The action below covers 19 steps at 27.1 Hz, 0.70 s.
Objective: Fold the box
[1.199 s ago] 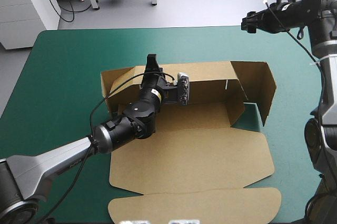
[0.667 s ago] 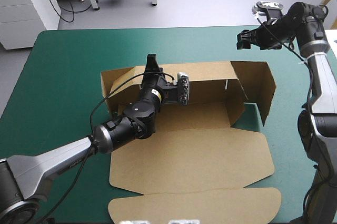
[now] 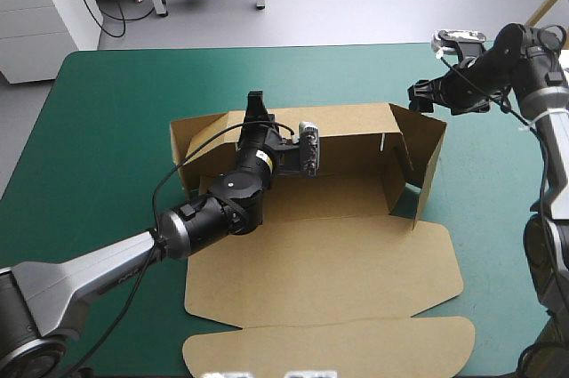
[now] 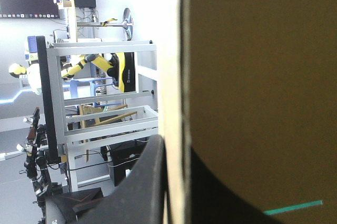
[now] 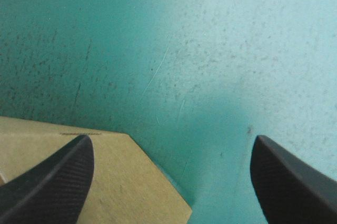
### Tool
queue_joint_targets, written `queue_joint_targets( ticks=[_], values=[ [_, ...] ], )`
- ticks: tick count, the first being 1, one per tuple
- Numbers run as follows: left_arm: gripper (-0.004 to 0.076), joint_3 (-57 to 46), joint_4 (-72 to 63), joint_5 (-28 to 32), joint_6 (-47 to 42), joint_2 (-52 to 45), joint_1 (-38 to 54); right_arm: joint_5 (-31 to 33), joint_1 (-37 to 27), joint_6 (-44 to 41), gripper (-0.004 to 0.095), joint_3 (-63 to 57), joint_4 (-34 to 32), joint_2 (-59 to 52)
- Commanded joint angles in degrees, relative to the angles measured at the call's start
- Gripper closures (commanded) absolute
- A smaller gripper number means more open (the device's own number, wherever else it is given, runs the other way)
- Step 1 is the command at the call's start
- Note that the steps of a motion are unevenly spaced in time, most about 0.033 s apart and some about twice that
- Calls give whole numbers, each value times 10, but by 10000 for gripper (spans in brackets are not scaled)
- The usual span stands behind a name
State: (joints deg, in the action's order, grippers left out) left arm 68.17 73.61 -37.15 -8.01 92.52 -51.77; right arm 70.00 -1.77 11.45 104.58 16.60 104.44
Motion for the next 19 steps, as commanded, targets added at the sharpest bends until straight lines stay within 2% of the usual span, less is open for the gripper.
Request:
queue_joint_targets(
  ticks=[1,5,13,19],
  values=[
    [734,4,-41,35,-9,-7,-7,-10,-5,27,156,-20,17,-60],
    [734,4,-41,24,-9,-7,-7,-39,-5,82,156,-95,43,-115],
    [734,4,-41,19,-9,-7,-7,-204,-5,178,156,-263,106,-212],
    [734,4,-41,22,-9,-7,-7,-326,-5,305,156,-395,218,-281]
  ],
)
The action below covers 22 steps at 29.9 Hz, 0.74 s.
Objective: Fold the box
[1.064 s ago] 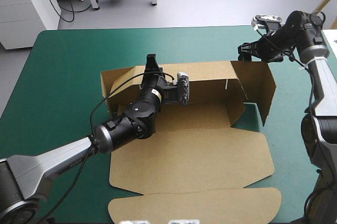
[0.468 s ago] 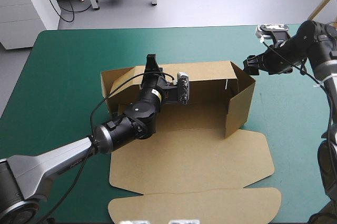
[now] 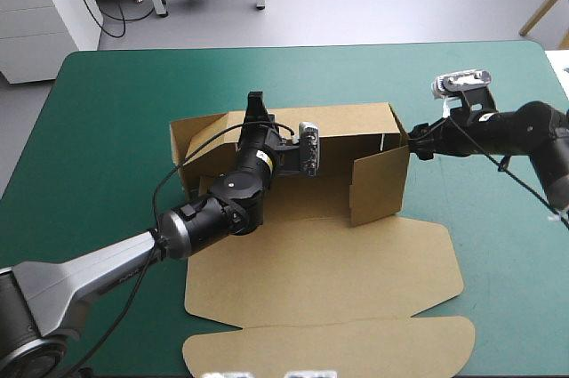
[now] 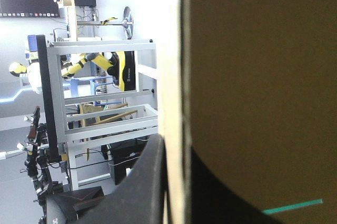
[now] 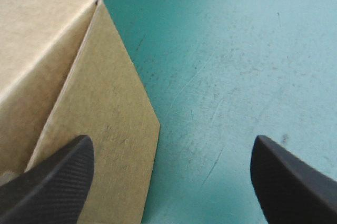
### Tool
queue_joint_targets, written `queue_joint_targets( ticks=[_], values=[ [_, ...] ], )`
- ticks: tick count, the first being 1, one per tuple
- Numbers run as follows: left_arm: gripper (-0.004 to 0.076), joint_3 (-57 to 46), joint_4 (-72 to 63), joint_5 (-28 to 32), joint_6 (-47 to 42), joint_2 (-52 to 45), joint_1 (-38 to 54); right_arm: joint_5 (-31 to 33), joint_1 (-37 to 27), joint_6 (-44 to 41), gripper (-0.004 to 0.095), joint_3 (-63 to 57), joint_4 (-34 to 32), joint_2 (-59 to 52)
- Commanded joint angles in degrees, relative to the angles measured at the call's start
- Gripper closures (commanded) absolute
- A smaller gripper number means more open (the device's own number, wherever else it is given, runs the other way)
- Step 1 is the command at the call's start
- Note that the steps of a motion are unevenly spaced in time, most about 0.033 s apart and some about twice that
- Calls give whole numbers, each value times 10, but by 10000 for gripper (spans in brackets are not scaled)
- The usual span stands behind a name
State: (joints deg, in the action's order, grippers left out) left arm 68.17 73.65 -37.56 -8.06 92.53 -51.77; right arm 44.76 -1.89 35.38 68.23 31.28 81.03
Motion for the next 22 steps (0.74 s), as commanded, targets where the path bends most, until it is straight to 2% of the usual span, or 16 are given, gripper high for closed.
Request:
queue_joint_targets(
  ticks=[1,4,9,13,22],
  values=[
    [734,4,-42,26,-9,-7,-7,-94,-4,96,156,-56,94,-56],
    [734,4,-42,27,-9,-7,-7,-112,-4,149,156,-100,139,-76],
    [734,4,-42,30,-9,-7,-7,-110,-4,189,156,-137,163,-87],
    [734,4,-42,30,-9,-7,-7,-78,-4,221,157,-139,182,-87],
    [734,4,-40,37,-11,-7,-7,-23,-4,231,156,-139,182,-87]
  ],
)
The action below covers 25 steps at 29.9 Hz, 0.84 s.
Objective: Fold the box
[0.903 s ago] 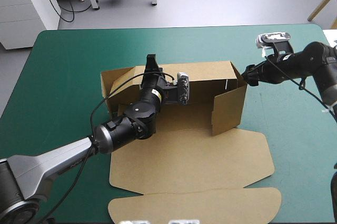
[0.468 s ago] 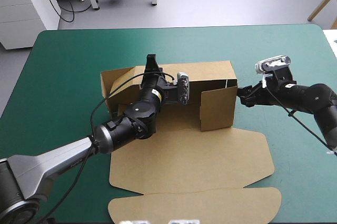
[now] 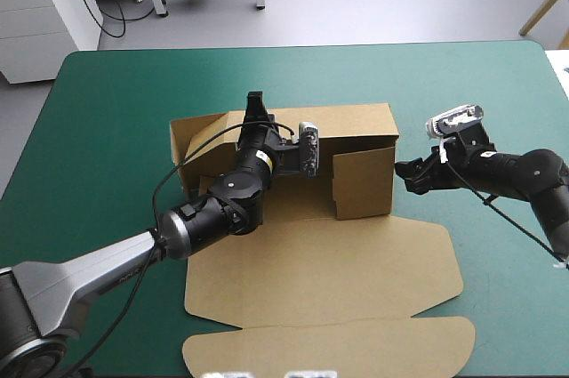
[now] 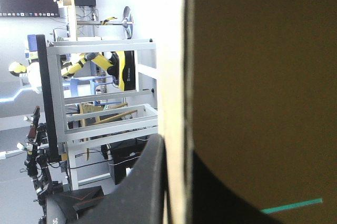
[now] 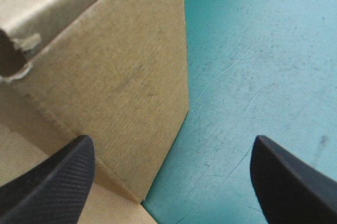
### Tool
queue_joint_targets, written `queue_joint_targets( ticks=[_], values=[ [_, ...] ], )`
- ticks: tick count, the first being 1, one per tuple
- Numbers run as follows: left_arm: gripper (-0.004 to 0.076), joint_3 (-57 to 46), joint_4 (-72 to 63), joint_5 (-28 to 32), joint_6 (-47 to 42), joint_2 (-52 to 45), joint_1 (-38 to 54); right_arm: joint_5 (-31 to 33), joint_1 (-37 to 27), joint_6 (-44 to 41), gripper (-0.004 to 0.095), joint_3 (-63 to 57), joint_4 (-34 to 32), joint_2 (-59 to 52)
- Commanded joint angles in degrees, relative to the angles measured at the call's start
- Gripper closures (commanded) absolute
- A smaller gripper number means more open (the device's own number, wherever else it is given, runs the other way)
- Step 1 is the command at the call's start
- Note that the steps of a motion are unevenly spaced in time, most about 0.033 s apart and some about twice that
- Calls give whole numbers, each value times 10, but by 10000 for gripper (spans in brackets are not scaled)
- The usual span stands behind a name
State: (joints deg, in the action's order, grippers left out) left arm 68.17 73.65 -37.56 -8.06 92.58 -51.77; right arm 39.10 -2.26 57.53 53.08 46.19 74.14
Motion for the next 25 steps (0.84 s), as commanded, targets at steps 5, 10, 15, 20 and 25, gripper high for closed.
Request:
queue_joint_targets(
  ticks=[5,10,15,20,25],
  values=[
    [734,4,-36,37,-18,-7,-7,66,-1,11,157,12,32,-18],
    [734,4,-33,37,-18,-7,-7,77,1,13,157,12,29,-18],
    [734,4,-33,47,-18,-7,-7,49,35,26,157,12,33,-18],
    [734,4,-33,50,-18,-7,-7,-40,107,26,157,12,19,-17],
    [734,4,-33,50,-18,-7,-7,-111,144,8,163,12,0,-11]
  ],
)
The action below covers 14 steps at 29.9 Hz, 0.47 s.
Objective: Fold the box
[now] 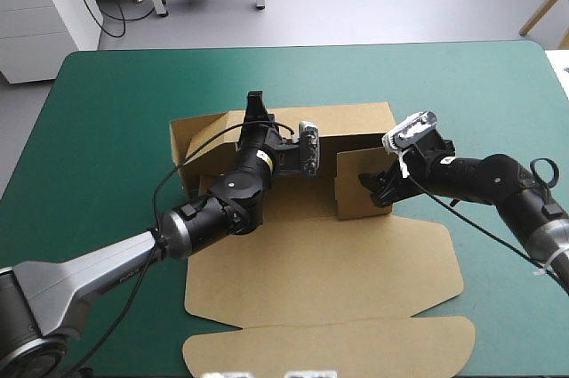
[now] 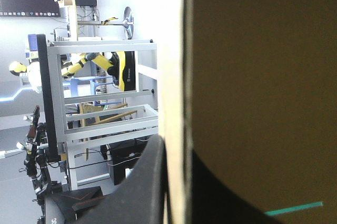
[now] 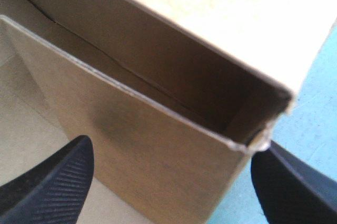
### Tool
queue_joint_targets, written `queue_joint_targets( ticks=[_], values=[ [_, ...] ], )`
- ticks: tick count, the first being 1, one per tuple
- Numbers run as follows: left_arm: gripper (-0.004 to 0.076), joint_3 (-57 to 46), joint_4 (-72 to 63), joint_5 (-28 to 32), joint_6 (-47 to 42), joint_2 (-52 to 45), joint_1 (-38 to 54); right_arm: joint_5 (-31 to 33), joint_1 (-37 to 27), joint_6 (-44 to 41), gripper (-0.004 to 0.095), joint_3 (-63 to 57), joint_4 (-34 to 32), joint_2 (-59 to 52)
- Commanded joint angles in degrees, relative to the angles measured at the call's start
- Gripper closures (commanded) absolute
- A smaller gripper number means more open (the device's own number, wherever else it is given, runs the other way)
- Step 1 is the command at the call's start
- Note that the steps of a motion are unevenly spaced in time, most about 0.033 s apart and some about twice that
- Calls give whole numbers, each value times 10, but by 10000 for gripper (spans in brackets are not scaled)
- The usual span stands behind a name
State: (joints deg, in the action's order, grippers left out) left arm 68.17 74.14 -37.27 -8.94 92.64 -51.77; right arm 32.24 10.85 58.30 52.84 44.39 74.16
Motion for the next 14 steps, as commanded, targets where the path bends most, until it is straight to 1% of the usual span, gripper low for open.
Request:
queue_joint_targets(
  ticks=[1,5,14],
  values=[
    [734,4,-38,47,-9,-8,-7,-47,13,1,175,15,15,-11],
    [734,4,-38,47,-9,-8,-7,-44,13,1,280,15,-6,-11],
    [734,4,-40,47,-9,-8,-7,-35,13,1,533,15,-8,-11]
  ],
)
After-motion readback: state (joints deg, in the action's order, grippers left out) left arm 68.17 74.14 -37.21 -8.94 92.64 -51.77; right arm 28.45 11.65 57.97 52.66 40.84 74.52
